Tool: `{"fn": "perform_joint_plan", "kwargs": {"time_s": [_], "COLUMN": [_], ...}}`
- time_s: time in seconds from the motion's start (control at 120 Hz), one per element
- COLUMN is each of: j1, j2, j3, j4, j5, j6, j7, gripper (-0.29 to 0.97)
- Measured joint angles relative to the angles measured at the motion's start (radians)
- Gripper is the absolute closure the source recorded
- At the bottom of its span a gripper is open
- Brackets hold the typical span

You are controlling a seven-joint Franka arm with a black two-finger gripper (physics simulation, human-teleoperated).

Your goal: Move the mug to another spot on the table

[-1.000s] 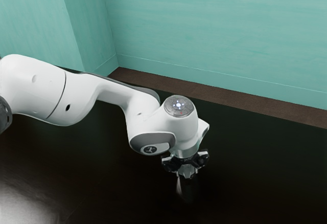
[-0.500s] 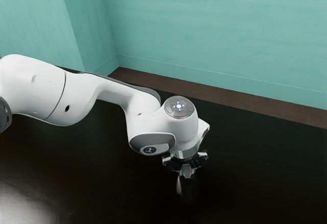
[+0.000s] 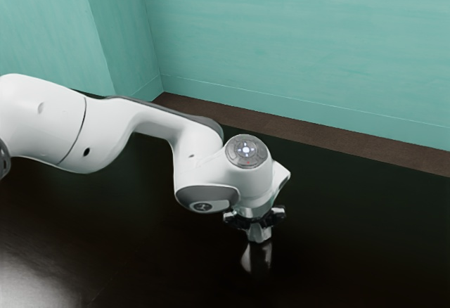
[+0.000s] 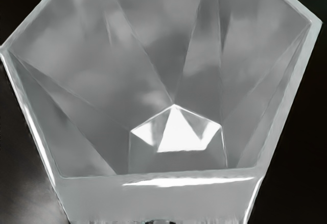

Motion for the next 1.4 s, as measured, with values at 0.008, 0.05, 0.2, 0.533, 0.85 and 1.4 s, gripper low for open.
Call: {"fn": "perform_joint_plan", "kwargs": {"time_s": [0.008,0.05,0.2,0.533,0.85,1.4], "j1": [0.000,0.003,0.009,0.119,0.227,0.361], "j2": [-0.001,-0.004,-0.029,-0.050,-0.183,-0.283], "j3": [0.000,0.001,0.002,0.002,-0.003,-0.009], "j4": [0.000,0.000,0.004,-0.006,-0.175,-0.365], "j5": [0.004,0.024,0.097,0.197,0.229,0.237], "j6": [0.000,0.000,0.000,-0.008,-0.013,0.149], "j7": [0.000,-0.002,-0.018,-0.042,-0.057,-0.072], "gripper": [0.59,0.60,0.63,0.66,0.67,0.67]}}
